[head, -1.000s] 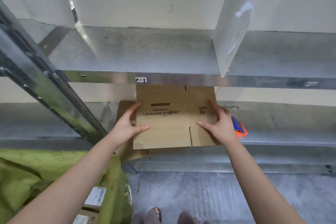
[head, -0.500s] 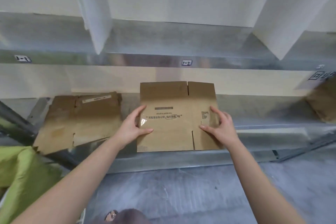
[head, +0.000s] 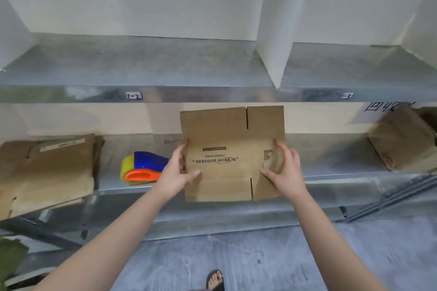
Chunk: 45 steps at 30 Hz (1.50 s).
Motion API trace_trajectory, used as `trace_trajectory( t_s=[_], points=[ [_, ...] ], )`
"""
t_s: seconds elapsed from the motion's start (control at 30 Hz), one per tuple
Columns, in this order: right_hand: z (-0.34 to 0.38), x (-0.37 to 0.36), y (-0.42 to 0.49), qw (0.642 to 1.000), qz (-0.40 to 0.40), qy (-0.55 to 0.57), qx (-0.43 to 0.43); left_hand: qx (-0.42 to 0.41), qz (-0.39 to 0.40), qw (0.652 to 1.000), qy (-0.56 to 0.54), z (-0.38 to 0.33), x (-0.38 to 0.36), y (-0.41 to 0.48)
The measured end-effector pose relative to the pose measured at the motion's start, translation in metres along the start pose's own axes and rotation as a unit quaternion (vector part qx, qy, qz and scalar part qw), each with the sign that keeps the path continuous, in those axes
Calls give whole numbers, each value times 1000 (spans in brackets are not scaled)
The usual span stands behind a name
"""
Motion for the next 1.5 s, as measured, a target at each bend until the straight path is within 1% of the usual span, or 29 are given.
trace_trajectory(
  t_s=[0.1, 0.17, 0.27, 0.37, 0.4, 0.47, 0.53, 0.6, 0.67, 0.73, 0.83, 0.9, 0.97, 1.03, 1.1, 1.17, 1.27, 1.33, 1.4, 1.5],
  points=[
    [-10, 5, 26, 1000, -3, 9, 8, 7, -19, 999, -29, -6, -12, 23],
    [-15, 6, 42, 999, 11, 34, 2, 13, -38, 998, -45, -11, -19, 35],
    [-17, 3, 58, 995, 71, 69, -1, 20, -54, 996, -65, -18, -31, 41],
    [-19, -4, 63, 990, 131, 44, 2, 22, -79, 995, -58, -17, -42, 38],
    [-20, -7, 62, 989, 144, 40, 3, 21, -78, 996, -46, -16, -45, 35],
    [-21, -11, 59, 984, 163, 66, -2, 24, -59, 998, -26, -13, -55, 27],
    [-19, -12, 54, 980, 160, 114, -20, 14, -50, 998, 23, -11, -65, 20],
    [-16, -9, 55, 978, 137, 149, -41, 6, -56, 998, 30, -15, -74, 14],
    [-13, -2, 62, 981, 117, 147, -47, 7, -72, 997, -19, -22, -78, 13],
    [-10, 3, 71, 983, 112, 138, -42, 14, -104, 993, -44, -30, -77, 14],
    [-4, 5, 80, 979, 134, 145, -42, 35, -144, 989, -11, -37, -71, 21],
    [-1, 1, 82, 980, 140, 137, -30, 40, -154, 987, 10, -40, -67, 23],
    [-1, -1, 84, 984, 131, 117, -22, 42, -154, 987, 17, -42, -62, 22],
    [-4, -2, 87, 987, 107, 114, -23, 45, -137, 990, 5, -41, -54, 20],
    [-8, 0, 91, 987, 89, 128, -37, 52, -113, 992, -11, -36, -47, 17],
    [-8, 3, 96, 987, 80, 126, -57, 58, -106, 993, -6, -32, -40, 15],
    [-3, 9, 103, 979, 64, 185, -50, 67, -96, 993, 2, -29, -36, 14],
    [-10, 10, 106, 973, 76, 213, -43, 72, -90, 993, 25, -29, -36, 14],
    [-14, 13, 101, 970, 109, 214, -35, 74, -82, 993, 39, -32, -40, 16],
    [-19, 18, 95, 966, 144, 215, -25, 52, -50, 996, 57, -44, -49, 19]
  ],
)
Point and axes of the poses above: each hand's wrist, its own y-axis towards the middle knuckle, its own x-axis out of the back of the hand, z = x × y, the point moved 3 cm from there along y, towards the middle knuckle, and after that the axes turned 5 degrees about x, right-handed, at the moved point
